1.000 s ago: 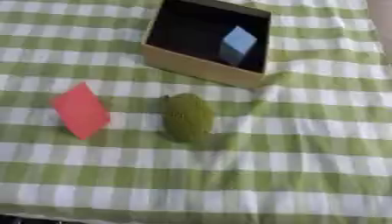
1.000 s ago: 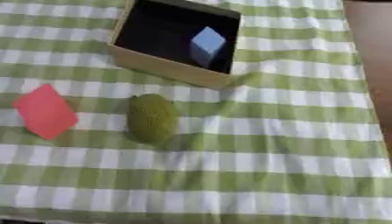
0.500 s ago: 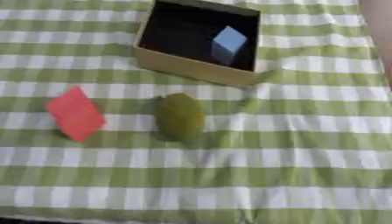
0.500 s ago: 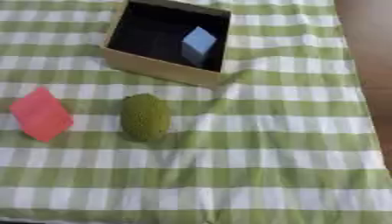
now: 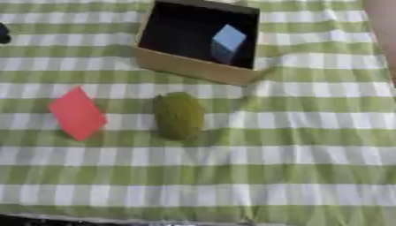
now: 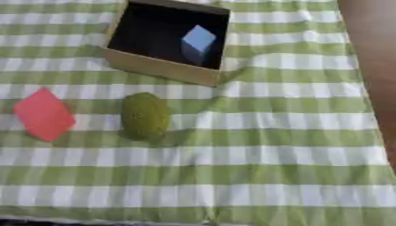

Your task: Pick up objects on the table and place them in the box.

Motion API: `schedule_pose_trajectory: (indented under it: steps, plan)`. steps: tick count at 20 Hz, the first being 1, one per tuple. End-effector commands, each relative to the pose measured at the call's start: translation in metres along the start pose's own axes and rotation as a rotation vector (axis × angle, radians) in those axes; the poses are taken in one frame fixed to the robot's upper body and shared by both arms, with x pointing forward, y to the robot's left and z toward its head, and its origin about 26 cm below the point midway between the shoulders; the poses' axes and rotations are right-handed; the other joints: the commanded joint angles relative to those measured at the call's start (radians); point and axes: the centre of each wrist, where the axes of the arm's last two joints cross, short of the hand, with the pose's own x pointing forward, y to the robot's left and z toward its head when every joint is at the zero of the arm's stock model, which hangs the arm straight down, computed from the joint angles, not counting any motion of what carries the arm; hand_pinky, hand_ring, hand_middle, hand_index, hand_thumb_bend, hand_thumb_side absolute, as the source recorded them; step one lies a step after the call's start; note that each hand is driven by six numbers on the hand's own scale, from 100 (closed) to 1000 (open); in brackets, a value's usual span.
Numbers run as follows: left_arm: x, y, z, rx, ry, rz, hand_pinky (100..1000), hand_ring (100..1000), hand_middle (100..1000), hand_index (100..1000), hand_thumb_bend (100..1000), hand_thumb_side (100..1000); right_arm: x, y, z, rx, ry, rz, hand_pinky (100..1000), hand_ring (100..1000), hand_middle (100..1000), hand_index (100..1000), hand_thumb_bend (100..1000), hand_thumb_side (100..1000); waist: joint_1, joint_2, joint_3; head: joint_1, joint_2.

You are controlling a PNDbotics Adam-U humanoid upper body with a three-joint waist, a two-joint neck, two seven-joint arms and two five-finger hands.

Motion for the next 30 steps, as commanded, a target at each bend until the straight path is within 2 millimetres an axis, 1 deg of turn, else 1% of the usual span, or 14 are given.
schedule_pose_trajectory:
  steps: [1,3,4,5,6,10,13,16,21,23,30]
  plan:
    - [-0.003,0.008,0.004,-0.112,0.003,-0.097,945,894,857,920,795,224,0.002,-0.010,-0.008,-0.011,-0.029,0.032,883,895,653,865,100,100,0.019,-0.037,0.003,-0.005,0.006]
    - [-0.002,0.004,0.002,-0.154,-0.013,-0.114,946,893,857,920,779,191,0.002,-0.010,-0.008,-0.011,-0.026,0.028,882,894,650,865,100,100,0.023,-0.037,0.003,-0.005,0.006]
    - [-0.002,0.002,0.001,-0.170,-0.022,-0.118,947,892,852,915,722,109,0.002,-0.010,-0.008,-0.013,-0.025,0.026,882,893,647,864,100,100,0.024,-0.037,0.003,-0.005,0.005]
    - [-0.002,0.000,0.000,-0.183,-0.030,-0.121,948,892,851,914,704,100,0.003,-0.009,-0.008,-0.015,-0.023,0.023,882,894,647,864,100,100,0.025,-0.036,0.002,-0.005,0.005]
    - [-0.002,-0.002,-0.002,-0.195,-0.038,-0.121,950,893,854,917,629,100,0.003,-0.009,-0.008,-0.015,-0.020,0.019,881,895,645,864,100,100,0.026,-0.036,0.001,-0.004,0.005]
    - [-0.004,-0.012,-0.007,-0.226,-0.073,-0.093,951,894,868,935,581,100,0.004,-0.008,-0.009,-0.017,-0.011,0.008,881,895,642,860,100,100,0.029,-0.033,-0.004,0.000,0.004]
    - [-0.003,-0.017,-0.011,-0.237,-0.100,-0.067,952,896,874,942,577,100,0.004,-0.008,-0.009,-0.015,-0.006,0.003,881,895,640,855,100,100,0.029,-0.029,-0.010,0.003,0.002]
    - [-0.003,-0.021,-0.015,-0.250,-0.123,-0.050,955,899,879,953,595,100,0.004,-0.007,-0.009,-0.021,0.001,-0.006,879,895,632,853,100,100,0.030,-0.026,-0.014,0.005,0.001]
    - [-0.002,-0.025,-0.023,-0.206,-0.157,-0.033,952,902,885,967,597,100,0.005,-0.005,-0.009,-0.028,0.023,-0.025,877,894,622,848,100,100,0.031,-0.022,-0.019,0.009,-0.002]
    - [-0.004,-0.029,-0.027,-0.199,-0.161,-0.025,950,902,884,967,606,100,0.005,-0.005,-0.009,-0.028,0.026,-0.032,877,894,620,846,100,100,0.031,-0.020,-0.021,0.011,-0.003]
    - [-0.013,-0.042,-0.040,-0.253,-0.178,-0.009,946,905,892,975,590,100,0.006,-0.003,-0.008,-0.033,0.045,-0.050,875,896,611,844,100,101,0.029,-0.010,-0.031,0.018,-0.008]
